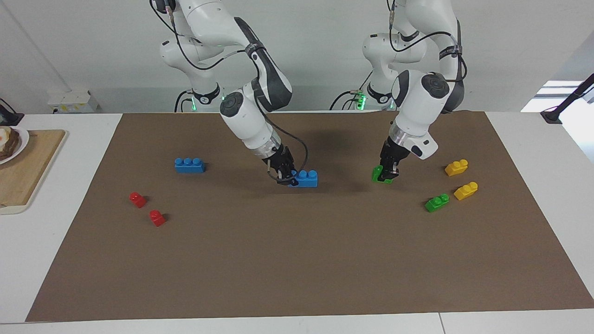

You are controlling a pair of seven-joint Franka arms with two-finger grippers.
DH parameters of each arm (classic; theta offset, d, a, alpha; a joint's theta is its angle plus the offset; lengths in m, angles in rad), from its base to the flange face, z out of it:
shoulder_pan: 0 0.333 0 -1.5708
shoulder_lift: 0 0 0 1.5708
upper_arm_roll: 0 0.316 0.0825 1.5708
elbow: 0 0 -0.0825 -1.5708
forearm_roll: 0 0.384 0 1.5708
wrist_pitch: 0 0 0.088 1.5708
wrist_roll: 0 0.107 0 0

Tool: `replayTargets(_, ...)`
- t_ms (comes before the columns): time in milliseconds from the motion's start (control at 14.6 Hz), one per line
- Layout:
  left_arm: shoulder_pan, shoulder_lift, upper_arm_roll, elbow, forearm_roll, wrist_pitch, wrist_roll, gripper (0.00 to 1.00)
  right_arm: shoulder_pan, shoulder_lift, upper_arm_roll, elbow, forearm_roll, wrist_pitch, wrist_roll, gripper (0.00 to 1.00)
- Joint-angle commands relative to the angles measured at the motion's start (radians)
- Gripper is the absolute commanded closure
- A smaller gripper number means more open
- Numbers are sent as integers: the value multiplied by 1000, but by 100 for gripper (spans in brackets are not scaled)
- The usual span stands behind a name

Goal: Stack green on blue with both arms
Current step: 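Lift the green brick with the left gripper while the right gripper carries the blue brick, then press the green brick onto the blue brick held by the right gripper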

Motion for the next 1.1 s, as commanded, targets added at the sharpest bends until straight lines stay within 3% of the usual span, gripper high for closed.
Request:
replayTargets(0,-18,14,6,23,-16,8,-120,100,42,23,-5,-21,1,57,25,100)
replayTargets(481,-158,36,6,96,27,-30,-447,100,75,93,-3,-21,15,147,40,100)
replayTargets(1030,-307,135,4,168,60,-8,-493,100,81,113,-3,-21,18,178,36,100)
